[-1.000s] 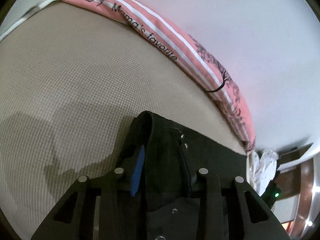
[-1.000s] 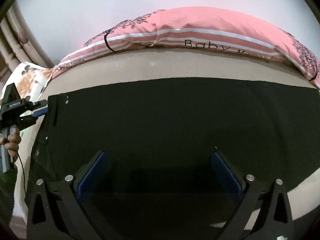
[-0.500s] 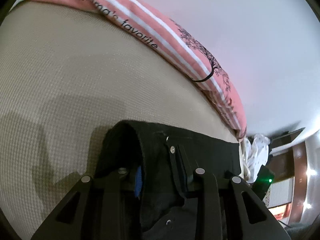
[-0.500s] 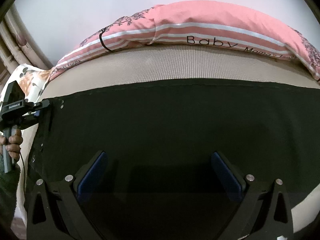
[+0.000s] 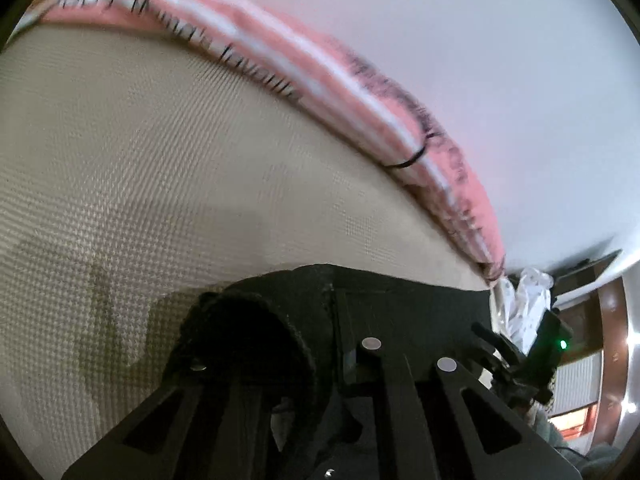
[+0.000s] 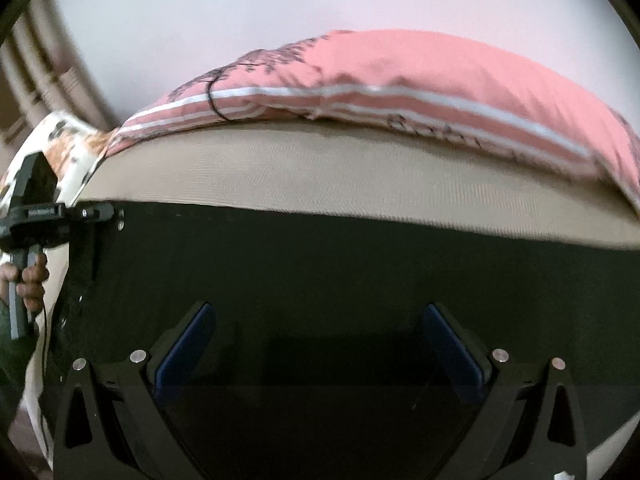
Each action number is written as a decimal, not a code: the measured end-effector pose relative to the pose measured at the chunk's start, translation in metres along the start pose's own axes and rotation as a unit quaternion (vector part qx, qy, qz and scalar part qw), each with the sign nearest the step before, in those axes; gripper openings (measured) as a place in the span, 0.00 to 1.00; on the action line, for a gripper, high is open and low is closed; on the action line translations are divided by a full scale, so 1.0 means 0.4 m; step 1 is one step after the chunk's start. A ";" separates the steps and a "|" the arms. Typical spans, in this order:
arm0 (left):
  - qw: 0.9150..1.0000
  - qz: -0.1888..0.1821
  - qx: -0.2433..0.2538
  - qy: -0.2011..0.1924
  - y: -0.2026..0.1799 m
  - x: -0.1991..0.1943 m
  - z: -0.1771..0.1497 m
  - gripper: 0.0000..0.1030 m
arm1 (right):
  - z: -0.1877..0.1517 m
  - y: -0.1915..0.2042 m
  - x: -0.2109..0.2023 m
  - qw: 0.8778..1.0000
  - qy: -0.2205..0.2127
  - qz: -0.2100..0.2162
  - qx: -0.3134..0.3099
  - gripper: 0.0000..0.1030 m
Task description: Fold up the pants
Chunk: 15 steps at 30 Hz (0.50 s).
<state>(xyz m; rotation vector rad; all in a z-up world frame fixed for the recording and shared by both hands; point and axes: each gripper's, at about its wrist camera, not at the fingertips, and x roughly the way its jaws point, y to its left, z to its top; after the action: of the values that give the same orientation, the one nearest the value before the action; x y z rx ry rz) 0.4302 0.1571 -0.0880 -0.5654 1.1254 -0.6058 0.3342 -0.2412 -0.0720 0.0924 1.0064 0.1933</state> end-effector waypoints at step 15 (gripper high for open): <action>0.988 -0.065 0.100 -0.095 -0.173 -0.179 -0.109 0.07 | 0.249 0.039 0.107 0.942 0.153 0.186 -0.232 0.89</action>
<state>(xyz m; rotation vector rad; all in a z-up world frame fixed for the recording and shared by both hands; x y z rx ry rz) 0.3564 0.1533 -0.0084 -0.5131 0.8426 -0.7520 0.4389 -0.2160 -0.0518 -0.1853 1.2215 0.8064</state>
